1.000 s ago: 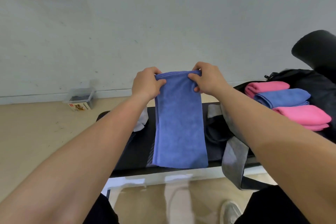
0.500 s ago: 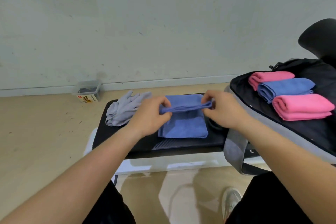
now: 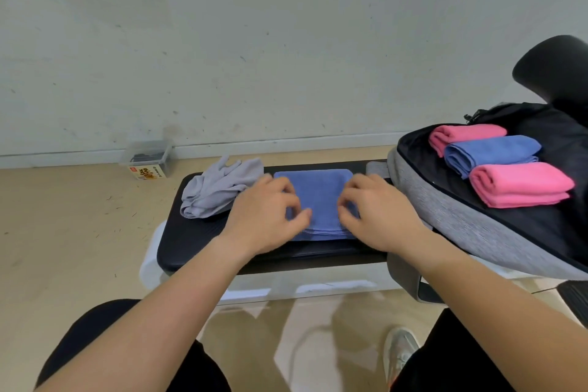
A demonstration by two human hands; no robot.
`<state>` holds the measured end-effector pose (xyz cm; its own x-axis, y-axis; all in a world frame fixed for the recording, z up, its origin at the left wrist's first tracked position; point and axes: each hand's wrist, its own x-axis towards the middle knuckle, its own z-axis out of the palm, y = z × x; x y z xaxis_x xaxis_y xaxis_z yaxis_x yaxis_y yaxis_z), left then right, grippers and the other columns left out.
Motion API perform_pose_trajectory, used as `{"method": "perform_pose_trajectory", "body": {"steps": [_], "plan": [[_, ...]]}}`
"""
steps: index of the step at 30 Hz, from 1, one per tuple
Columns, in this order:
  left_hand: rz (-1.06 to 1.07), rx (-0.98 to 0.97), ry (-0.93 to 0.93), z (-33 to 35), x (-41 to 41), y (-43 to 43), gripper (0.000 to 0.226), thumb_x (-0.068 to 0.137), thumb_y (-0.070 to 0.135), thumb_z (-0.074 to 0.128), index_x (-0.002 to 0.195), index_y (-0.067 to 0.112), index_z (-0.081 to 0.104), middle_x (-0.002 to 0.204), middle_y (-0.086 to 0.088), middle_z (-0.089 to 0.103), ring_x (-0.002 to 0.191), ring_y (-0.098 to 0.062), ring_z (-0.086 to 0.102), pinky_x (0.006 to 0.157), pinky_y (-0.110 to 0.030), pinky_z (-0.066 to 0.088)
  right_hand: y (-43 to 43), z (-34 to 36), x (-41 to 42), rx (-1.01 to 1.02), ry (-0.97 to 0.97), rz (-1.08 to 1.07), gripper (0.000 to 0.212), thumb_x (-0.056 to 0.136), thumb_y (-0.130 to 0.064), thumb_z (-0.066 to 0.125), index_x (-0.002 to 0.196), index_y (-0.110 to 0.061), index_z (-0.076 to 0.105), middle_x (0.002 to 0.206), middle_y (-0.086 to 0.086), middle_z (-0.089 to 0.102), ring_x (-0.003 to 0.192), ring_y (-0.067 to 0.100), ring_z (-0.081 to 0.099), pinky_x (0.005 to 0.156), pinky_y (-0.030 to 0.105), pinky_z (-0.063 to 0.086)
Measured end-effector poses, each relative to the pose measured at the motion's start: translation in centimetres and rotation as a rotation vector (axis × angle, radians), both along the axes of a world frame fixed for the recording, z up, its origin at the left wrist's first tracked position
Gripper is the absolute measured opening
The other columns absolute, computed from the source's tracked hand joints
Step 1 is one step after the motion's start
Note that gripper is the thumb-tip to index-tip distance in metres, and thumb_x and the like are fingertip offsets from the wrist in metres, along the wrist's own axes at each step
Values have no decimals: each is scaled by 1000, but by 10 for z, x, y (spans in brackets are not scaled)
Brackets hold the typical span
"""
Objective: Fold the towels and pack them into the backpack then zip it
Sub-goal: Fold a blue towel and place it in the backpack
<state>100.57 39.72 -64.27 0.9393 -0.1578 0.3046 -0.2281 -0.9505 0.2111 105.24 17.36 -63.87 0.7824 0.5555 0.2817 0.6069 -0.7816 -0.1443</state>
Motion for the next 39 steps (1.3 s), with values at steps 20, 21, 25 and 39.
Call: {"method": "perform_pose_trajectory", "body": {"steps": [20, 21, 25, 39], "plan": [[26, -106, 443, -7, 68, -10, 45, 104, 24, 32, 149, 27, 40, 161, 5, 30, 147, -19, 29, 118, -43, 27, 23, -27, 64, -180, 401, 53, 58, 103, -34, 33, 157, -18, 17, 165, 2, 9, 152, 17, 5, 123, 36, 8], [40, -123, 382, -1, 70, -4, 44, 102, 17, 36, 143, 27, 47, 154, 5, 42, 140, -19, 39, 111, -41, 37, 22, -22, 69, -128, 386, 45, 55, 101, -29, 38, 154, -19, 27, 163, 3, 19, 150, 20, 12, 122, 36, 14], [52, 2, 416, 0, 73, 7, 61, 94, 15, 48, 152, 23, 31, 152, -2, 42, 138, -23, 36, 106, -38, 40, 22, -6, 82, -123, 506, -18, 73, 92, -26, 54, 156, -20, 19, 157, 9, 30, 144, 30, 25, 117, 40, 27], [239, -137, 307, 16, 76, 2, 25, 80, 21, 67, 100, 26, 53, 90, 4, 63, 79, -18, 58, 64, -35, 48, 19, 9, 96, 85, 565, -139, 36, 76, -32, 80, 97, -25, 51, 91, -1, 67, 81, 21, 66, 66, 32, 48]]}}
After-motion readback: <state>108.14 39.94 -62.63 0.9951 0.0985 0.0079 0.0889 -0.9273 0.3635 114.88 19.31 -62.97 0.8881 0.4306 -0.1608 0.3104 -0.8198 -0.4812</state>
